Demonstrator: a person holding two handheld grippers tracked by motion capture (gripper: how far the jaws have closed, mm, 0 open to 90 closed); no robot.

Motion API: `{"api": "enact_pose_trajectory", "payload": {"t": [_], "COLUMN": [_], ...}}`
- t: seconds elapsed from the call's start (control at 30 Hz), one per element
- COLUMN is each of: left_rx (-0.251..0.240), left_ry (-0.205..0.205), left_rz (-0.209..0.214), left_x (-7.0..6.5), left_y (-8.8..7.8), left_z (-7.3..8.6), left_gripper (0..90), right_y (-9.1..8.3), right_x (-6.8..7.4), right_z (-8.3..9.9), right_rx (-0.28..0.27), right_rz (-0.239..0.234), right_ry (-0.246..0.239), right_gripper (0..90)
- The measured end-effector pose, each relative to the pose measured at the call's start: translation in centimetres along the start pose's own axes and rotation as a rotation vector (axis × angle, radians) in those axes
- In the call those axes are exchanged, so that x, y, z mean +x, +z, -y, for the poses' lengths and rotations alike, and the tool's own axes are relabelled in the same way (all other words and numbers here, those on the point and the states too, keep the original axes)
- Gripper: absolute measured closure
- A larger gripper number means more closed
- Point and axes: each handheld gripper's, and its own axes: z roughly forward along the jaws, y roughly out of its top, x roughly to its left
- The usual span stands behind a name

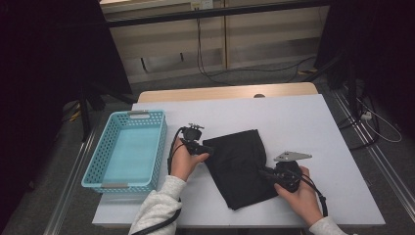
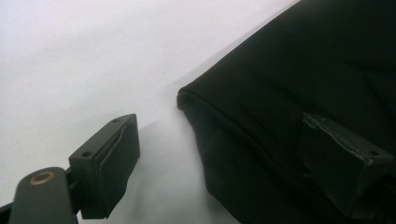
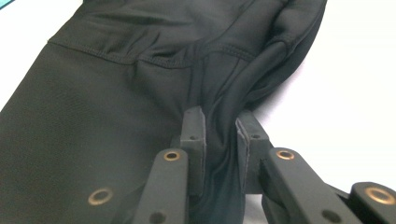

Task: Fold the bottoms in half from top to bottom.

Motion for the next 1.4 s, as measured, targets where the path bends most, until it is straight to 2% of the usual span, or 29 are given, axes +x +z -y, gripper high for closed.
{"api": "enact_pose_trajectory", "payload": {"t": [0.03,0.23,0.3,0.4,0.6,0.73,0.87,0.93,1.07,1.23,1.3,1.4], "left_rx": [0.004,-0.006,-0.012,-0.003,0.02,0.032,0.032,0.035,0.052,0.086,0.1,0.122], "left_ry": [-0.005,0.025,0.016,-0.016,-0.019,-0.035,-0.013,-0.021,-0.025,-0.064,-0.091,-0.094], "left_rz": [0.003,-0.014,-0.015,-0.026,-0.028,-0.005,0.004,0.023,0.024,0.063,0.092,0.098], "left_x": [0.0,-0.3,-0.4,-0.5,-0.7,-0.7,-1.0,-1.0,-1.2,-1.2,-1.3,-1.4], "left_y": [0.1,0.3,0.3,0.2,-0.1,-0.3,-0.3,-0.3,-0.3,-0.3,-0.2,-0.1], "left_z": [0.1,0.4,0.4,0.4,0.2,0.0,0.0,-0.1,-0.3,-0.8,-0.9,-1.2], "left_gripper": [14.0,13.6,12.1,15.8,23.4,36.5,40.5,47.1,52.5,63.8,73.5,76.8], "right_y": [0.0,0.0,0.0,0.0,0.0,0.0,0.0,0.0,0.0,0.0,0.0,0.0], "right_x": [0.0,0.0,0.0,0.0,0.0,0.0,0.0,0.0,0.1,0.1,0.0,0.1], "right_z": [0.0,0.0,0.0,0.0,0.1,0.1,0.1,0.1,0.1,0.1,0.1,0.1], "right_rx": [0.0,0.0,0.0,-0.001,-0.002,-0.003,-0.002,-0.002,-0.004,-0.003,-0.002,-0.003], "right_rz": [-0.001,0.0,0.0,0.0,0.0,-0.001,0.001,0.0,0.002,0.001,-0.001,0.002], "right_ry": [0.0,-0.004,-0.004,-0.001,-0.001,0.002,0.004,0.007,0.004,0.003,0.003,0.0], "right_gripper": [76.3,76.2,76.2,76.1,76.0,75.9,75.7,75.7,75.7,75.7,75.7,75.8]}}
